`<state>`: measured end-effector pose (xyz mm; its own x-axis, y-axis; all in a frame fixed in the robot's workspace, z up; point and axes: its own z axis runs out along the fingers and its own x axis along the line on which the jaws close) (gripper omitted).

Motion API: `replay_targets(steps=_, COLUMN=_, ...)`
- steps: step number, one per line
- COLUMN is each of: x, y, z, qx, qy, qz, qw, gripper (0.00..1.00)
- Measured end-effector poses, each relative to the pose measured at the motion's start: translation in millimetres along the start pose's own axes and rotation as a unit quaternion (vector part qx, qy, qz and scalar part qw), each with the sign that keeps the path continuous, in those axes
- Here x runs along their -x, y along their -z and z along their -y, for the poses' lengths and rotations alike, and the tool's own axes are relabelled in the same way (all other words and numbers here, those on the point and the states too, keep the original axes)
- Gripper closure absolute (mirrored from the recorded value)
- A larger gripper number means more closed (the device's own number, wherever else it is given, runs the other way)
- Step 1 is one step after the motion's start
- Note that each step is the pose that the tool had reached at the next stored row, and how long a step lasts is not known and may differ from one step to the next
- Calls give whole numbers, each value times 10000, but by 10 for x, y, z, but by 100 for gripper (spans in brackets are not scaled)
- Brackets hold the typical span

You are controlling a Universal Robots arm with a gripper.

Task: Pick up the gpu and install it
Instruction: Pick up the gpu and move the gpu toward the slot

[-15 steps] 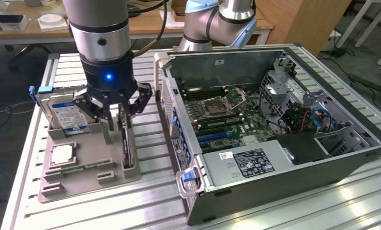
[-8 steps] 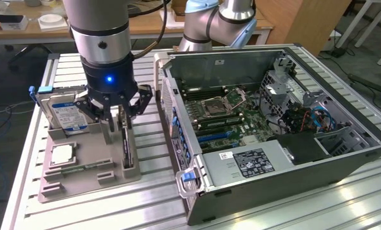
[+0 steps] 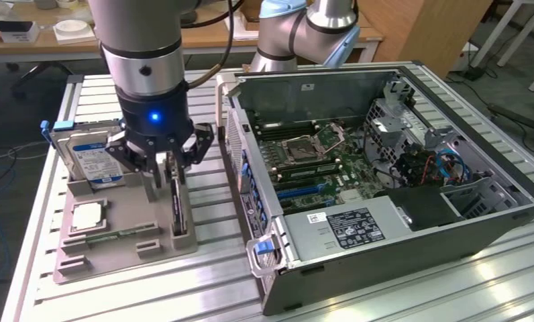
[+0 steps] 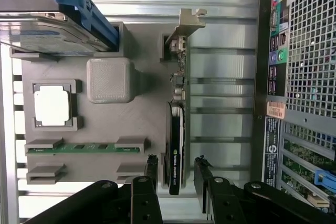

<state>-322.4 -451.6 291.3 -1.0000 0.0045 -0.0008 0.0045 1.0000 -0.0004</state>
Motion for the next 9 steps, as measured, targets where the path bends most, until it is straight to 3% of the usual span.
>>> replay_targets(steps=9, x=27, y=-86, z=0, qx=-2, qy=9, qz=-1, qw=10000, gripper=59)
